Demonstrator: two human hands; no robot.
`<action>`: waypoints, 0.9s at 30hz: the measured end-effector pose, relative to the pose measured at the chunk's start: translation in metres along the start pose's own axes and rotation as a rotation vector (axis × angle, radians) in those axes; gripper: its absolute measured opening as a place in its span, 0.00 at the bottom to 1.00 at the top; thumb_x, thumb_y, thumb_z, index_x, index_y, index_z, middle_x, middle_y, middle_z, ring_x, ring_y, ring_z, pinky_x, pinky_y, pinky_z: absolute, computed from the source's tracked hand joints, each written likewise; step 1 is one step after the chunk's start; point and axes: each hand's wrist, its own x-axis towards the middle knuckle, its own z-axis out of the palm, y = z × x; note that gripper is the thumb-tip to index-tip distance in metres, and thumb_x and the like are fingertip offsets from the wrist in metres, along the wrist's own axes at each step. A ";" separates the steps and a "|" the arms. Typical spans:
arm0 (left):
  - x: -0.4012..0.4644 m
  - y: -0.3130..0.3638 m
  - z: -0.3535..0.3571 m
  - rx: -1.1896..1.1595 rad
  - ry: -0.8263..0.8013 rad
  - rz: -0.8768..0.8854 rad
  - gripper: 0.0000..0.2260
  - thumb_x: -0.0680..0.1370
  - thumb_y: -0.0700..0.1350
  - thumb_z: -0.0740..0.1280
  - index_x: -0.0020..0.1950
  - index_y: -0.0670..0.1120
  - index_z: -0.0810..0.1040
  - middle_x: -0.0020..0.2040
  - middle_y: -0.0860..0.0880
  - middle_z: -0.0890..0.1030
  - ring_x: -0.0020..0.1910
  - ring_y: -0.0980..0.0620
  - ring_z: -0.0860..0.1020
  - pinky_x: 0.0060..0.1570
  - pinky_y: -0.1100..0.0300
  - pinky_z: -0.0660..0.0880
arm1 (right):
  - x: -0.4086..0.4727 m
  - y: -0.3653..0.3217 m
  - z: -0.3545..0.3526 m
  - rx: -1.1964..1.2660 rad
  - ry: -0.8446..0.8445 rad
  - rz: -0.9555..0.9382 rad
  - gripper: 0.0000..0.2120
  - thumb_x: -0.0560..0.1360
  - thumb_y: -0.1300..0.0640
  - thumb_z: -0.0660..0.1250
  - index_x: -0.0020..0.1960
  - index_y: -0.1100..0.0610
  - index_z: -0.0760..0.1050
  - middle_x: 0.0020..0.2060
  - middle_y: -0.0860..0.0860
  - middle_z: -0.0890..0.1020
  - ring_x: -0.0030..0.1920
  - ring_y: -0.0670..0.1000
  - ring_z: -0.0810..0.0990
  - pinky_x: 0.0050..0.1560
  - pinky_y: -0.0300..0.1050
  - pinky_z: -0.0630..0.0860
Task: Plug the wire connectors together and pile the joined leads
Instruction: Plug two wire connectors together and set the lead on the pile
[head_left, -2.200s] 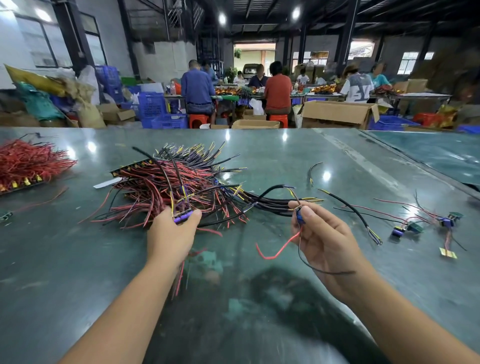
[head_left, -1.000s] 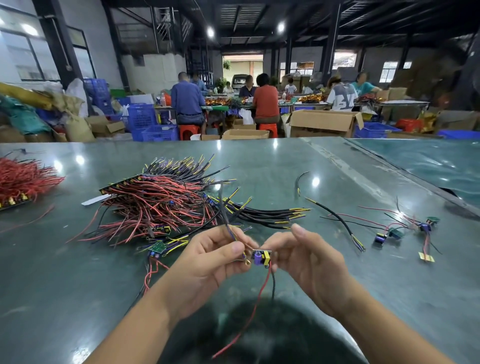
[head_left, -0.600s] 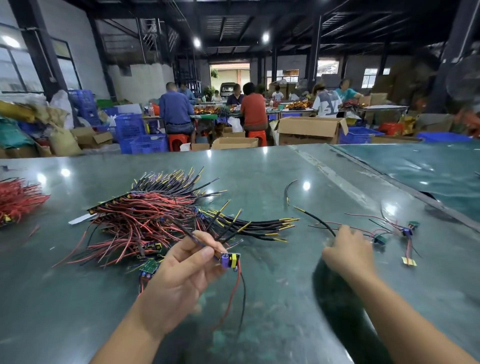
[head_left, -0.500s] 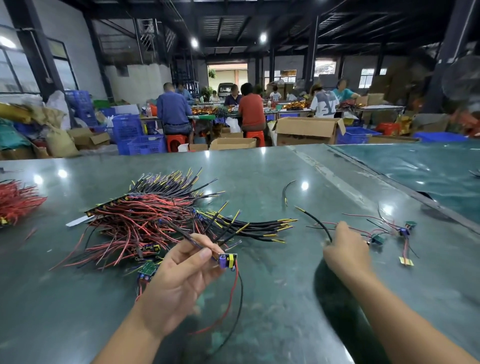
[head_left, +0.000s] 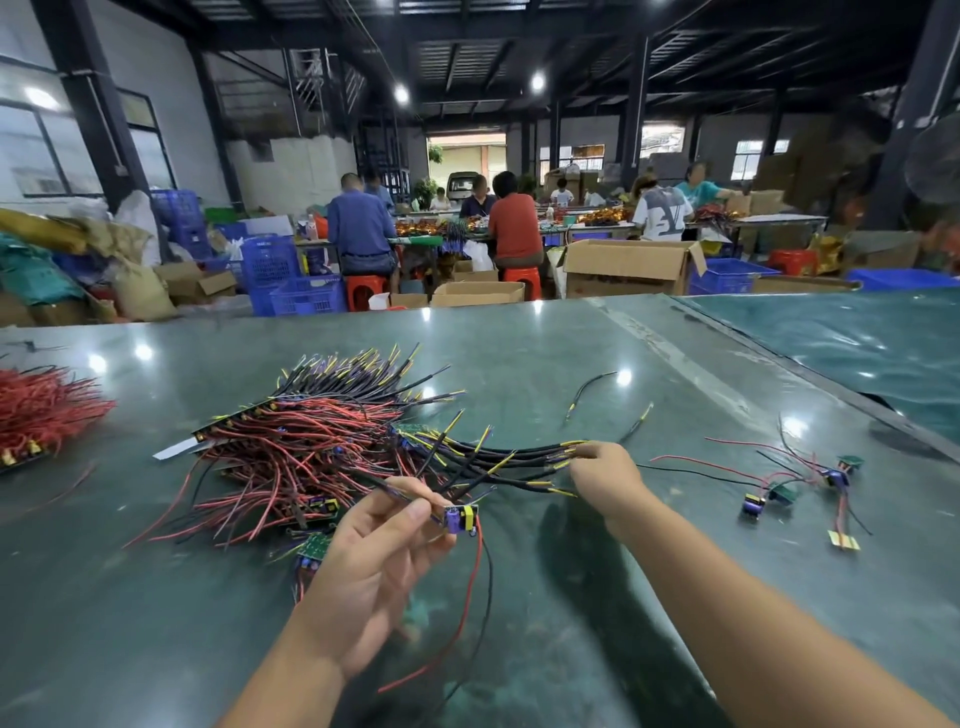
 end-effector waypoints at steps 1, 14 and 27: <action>0.001 0.000 0.000 0.003 0.027 0.009 0.08 0.69 0.36 0.64 0.38 0.46 0.81 0.38 0.45 0.81 0.35 0.51 0.81 0.39 0.58 0.80 | 0.002 -0.001 0.000 0.052 -0.054 -0.025 0.17 0.73 0.68 0.58 0.54 0.56 0.80 0.48 0.52 0.81 0.47 0.52 0.75 0.40 0.40 0.69; -0.004 -0.007 0.021 0.088 0.205 0.009 0.04 0.64 0.37 0.70 0.35 0.44 0.81 0.35 0.44 0.83 0.30 0.52 0.81 0.32 0.61 0.79 | -0.088 0.014 -0.017 -0.359 -0.099 -0.811 0.28 0.74 0.59 0.69 0.68 0.40 0.65 0.57 0.37 0.73 0.54 0.39 0.74 0.57 0.28 0.65; -0.014 -0.021 0.036 0.145 0.074 -0.091 0.05 0.66 0.39 0.73 0.39 0.44 0.78 0.36 0.43 0.81 0.34 0.50 0.81 0.39 0.56 0.80 | -0.118 0.019 0.003 0.208 -0.165 -0.850 0.14 0.74 0.55 0.65 0.59 0.53 0.79 0.40 0.42 0.80 0.38 0.43 0.79 0.42 0.34 0.74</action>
